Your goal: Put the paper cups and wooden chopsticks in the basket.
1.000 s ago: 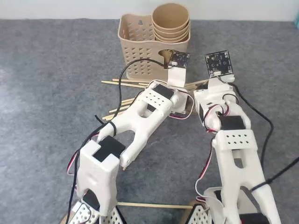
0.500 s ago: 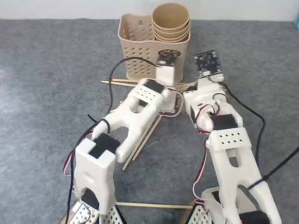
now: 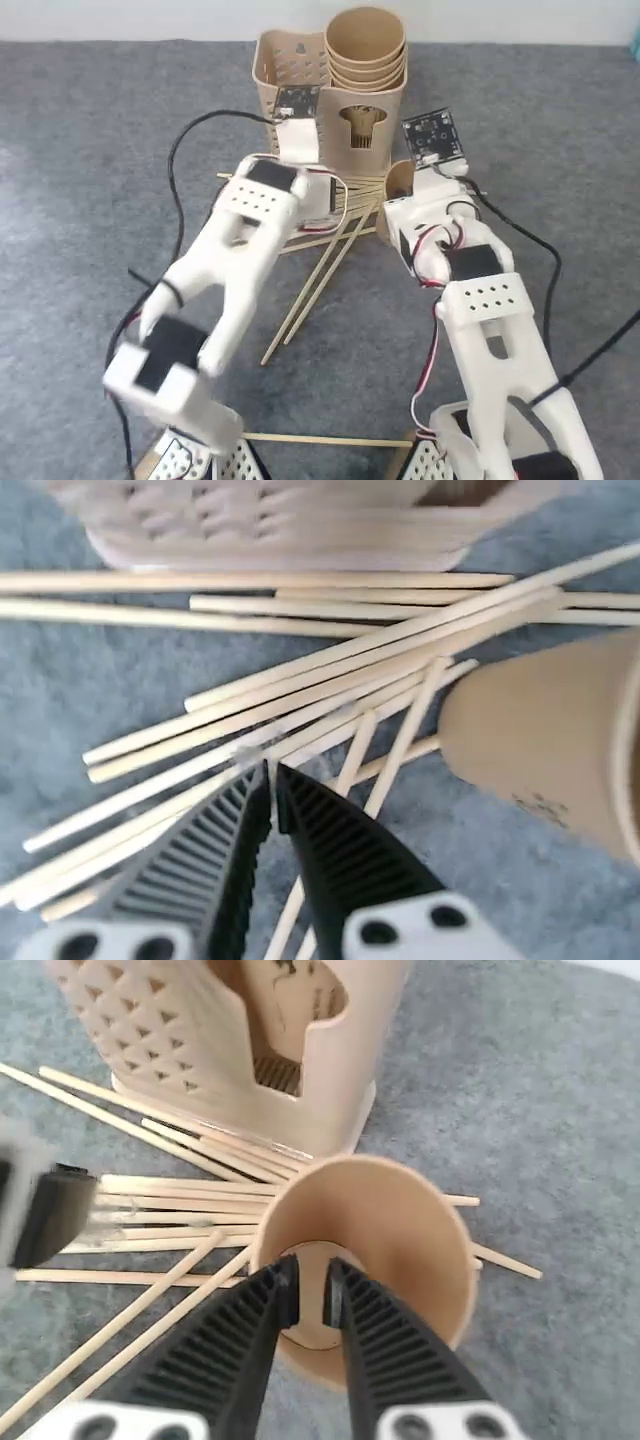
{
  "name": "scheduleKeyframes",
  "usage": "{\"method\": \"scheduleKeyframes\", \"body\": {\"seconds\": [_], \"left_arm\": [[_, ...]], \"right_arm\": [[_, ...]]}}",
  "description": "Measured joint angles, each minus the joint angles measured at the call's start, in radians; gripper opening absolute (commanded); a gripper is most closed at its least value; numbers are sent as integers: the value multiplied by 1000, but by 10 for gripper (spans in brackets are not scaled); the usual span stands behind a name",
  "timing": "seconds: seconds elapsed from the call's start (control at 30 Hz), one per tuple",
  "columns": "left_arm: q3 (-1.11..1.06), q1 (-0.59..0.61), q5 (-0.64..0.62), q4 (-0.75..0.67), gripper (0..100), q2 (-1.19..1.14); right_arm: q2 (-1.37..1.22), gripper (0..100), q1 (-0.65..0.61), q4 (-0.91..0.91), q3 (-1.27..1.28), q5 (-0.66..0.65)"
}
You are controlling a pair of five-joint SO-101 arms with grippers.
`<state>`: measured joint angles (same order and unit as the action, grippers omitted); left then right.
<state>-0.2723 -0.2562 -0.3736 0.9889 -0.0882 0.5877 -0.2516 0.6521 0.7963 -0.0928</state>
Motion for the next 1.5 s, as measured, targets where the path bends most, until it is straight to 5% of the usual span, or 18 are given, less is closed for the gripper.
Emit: {"method": "scheduleKeyframes", "body": {"seconds": [0.2,0.47,0.73,1.2,1.5], "left_arm": [[-126,-11,104,-63,22,204],[-146,18,153,-44,295,319],[-166,83,161,-6,246,324],[-166,104,163,-6,247,324],[-166,143,163,-9,244,324]], "right_arm": [[133,99,32,167,-28,23],[166,151,92,279,-28,75],[129,177,133,279,-92,152],[-379,171,176,278,-334,249],[-474,8,175,226,-368,253]]}}
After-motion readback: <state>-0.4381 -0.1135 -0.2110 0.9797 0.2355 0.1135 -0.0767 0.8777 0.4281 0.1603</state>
